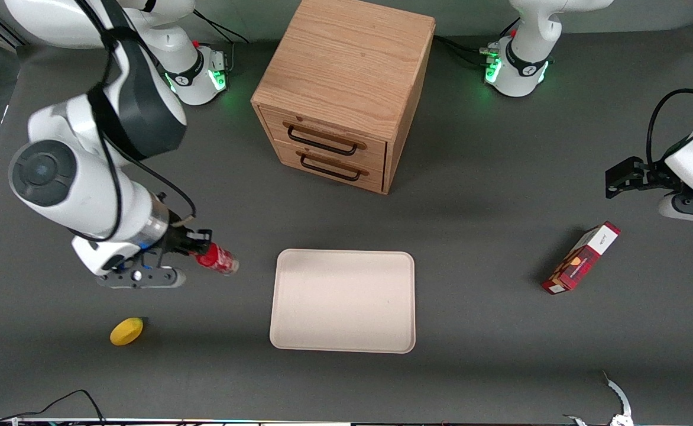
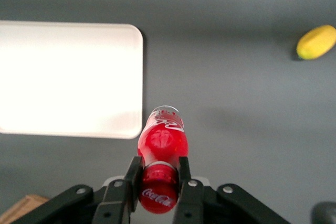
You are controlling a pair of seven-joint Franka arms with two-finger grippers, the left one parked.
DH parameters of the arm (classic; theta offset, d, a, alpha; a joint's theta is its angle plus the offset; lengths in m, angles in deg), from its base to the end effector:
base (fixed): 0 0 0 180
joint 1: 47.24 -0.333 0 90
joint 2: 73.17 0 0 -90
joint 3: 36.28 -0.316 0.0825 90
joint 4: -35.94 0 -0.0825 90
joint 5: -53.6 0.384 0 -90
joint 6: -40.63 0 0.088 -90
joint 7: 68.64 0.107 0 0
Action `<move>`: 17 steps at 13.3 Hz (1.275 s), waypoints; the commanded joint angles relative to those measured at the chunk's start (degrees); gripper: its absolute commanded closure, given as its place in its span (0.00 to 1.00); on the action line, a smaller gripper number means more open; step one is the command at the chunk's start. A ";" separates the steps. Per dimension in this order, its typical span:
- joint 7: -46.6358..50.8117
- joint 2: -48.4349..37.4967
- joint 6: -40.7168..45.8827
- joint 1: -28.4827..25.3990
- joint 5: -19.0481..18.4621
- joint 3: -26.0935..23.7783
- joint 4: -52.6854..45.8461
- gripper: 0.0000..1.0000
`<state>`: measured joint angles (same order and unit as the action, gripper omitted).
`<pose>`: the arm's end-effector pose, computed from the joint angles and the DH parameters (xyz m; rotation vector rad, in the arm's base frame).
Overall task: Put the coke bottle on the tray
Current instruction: 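Lift the bottle and carry it toward the white tray, then lower the bottle onto the tray's edge and open the right gripper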
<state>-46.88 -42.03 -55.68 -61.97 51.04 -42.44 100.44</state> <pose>0.6747 0.2312 0.5006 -3.1258 0.0412 -0.0148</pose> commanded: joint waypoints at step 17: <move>6.46 20.00 -19.27 -12.34 -0.52 9.94 -11.77 1.00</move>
<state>-42.26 -23.98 -74.48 -73.82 51.04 -32.96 91.84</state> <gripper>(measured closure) 0.687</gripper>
